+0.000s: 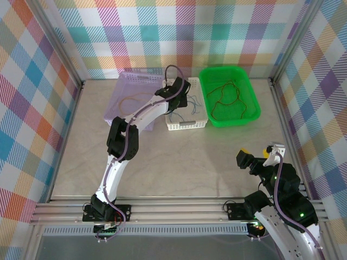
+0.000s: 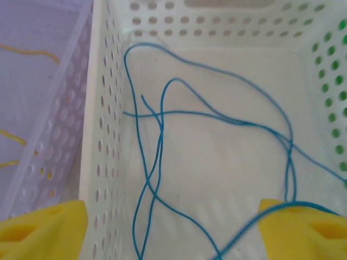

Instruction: Untangle the cables

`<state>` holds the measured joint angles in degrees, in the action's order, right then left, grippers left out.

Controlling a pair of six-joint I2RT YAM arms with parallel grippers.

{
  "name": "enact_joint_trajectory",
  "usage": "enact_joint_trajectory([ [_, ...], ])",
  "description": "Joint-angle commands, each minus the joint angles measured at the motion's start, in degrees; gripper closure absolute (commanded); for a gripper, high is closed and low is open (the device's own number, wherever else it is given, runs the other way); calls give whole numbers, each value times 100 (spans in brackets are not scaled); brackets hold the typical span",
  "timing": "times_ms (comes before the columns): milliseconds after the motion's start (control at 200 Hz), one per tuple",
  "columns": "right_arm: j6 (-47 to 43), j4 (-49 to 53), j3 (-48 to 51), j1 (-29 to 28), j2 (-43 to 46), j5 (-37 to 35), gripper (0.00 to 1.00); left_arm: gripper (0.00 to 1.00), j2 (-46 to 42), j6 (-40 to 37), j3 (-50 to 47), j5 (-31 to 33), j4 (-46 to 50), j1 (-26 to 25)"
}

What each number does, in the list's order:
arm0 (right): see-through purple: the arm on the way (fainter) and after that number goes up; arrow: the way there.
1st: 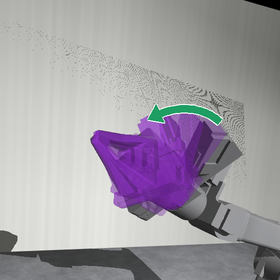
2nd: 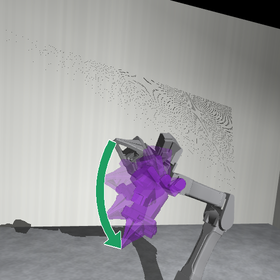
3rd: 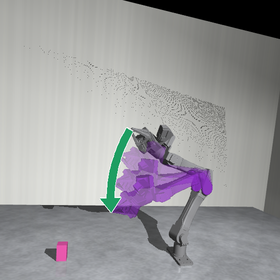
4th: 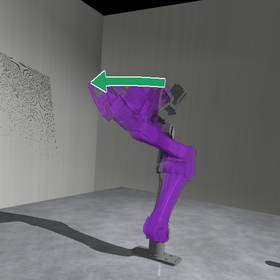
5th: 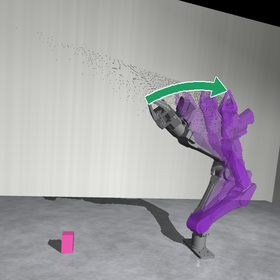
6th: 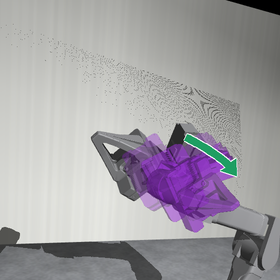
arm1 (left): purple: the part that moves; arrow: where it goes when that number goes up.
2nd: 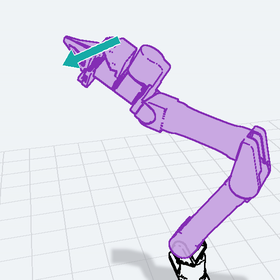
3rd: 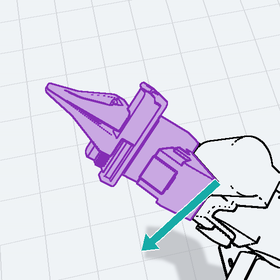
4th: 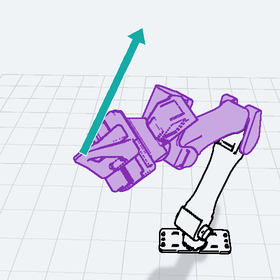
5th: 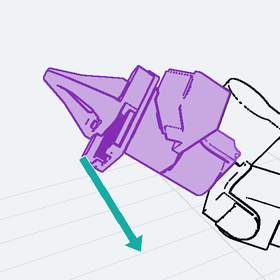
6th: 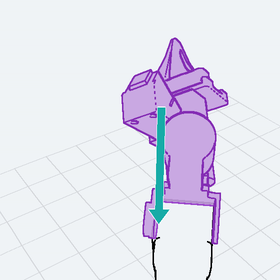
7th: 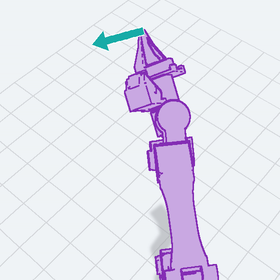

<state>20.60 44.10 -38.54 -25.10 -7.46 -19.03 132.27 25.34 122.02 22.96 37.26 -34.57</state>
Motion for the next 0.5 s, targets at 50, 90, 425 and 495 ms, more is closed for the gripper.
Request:
enact_joint_trajectory([
  [50,85,-24,48,-43,-32,12,0,16,4,47,919,18,702,57],
  [90,85,-24,41,-39,-26,10,0,16,99,62,1176,45,881,84],
  [425,83,-22,57,-44,-36,11,0,7,246,175,1944,-263,1403,421],
  [495,86,-35,55,-42,-44,13,0,6,129,133,1908,-369,1363,457],
])
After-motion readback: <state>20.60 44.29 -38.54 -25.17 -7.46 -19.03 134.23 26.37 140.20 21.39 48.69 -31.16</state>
